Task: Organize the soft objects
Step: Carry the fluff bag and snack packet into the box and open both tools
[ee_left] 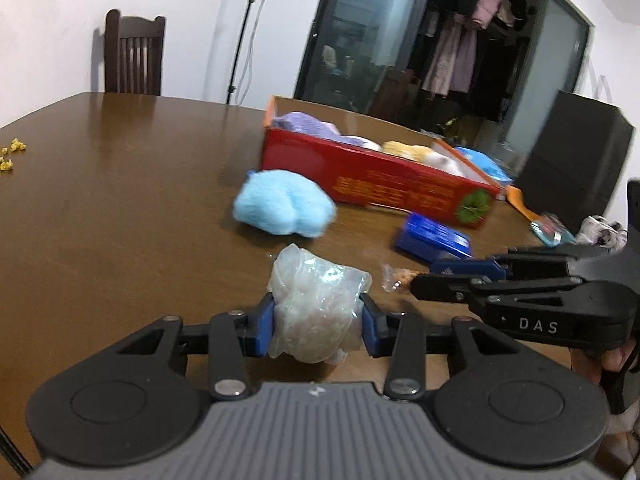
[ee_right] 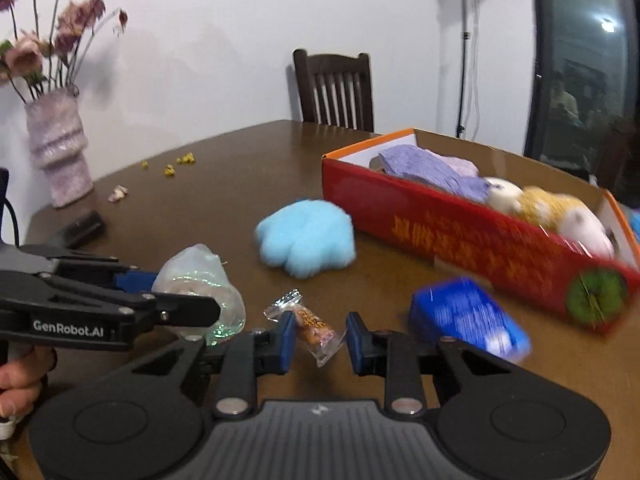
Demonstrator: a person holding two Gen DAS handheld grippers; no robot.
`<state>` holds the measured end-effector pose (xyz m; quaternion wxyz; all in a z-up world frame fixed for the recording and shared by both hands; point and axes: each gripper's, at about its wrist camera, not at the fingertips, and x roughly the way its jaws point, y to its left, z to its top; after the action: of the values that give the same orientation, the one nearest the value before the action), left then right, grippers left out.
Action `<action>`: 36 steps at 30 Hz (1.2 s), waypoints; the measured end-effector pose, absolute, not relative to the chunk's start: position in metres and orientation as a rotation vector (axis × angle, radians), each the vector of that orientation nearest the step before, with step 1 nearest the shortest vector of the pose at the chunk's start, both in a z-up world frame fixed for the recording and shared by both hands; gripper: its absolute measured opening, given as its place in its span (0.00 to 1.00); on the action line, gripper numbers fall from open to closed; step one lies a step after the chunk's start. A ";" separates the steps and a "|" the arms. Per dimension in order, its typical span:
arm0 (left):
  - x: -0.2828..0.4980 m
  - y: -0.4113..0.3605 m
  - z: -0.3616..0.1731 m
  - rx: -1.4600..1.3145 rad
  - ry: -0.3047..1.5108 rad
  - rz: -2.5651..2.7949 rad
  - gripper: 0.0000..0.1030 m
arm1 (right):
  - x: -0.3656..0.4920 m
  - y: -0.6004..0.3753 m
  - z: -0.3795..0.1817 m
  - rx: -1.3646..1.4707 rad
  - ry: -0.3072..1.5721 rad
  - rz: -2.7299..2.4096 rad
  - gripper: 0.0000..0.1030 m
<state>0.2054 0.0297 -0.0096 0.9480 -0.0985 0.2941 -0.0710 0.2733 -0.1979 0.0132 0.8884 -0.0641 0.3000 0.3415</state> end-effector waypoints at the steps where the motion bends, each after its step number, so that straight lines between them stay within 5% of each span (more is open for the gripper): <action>1: 0.198 0.026 -0.007 -0.195 0.595 -0.157 0.42 | 0.264 -0.205 0.013 -0.116 0.622 0.695 0.26; 18: 0.195 -0.037 0.020 -0.088 0.547 -0.278 0.42 | 0.210 -0.290 0.027 0.022 0.550 0.534 0.26; 30: 0.416 -0.044 0.067 -0.106 0.542 -0.280 0.43 | 0.419 -0.277 0.074 0.053 0.545 0.476 0.26; 36: 0.472 -0.052 0.031 -0.059 0.636 -0.265 0.58 | 0.504 -0.256 0.047 0.101 0.644 0.426 0.32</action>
<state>0.4720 -0.0524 0.0312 0.9408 -0.0288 0.3116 -0.1301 0.5038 -0.2563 0.0475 0.9253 0.0492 0.3137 0.2075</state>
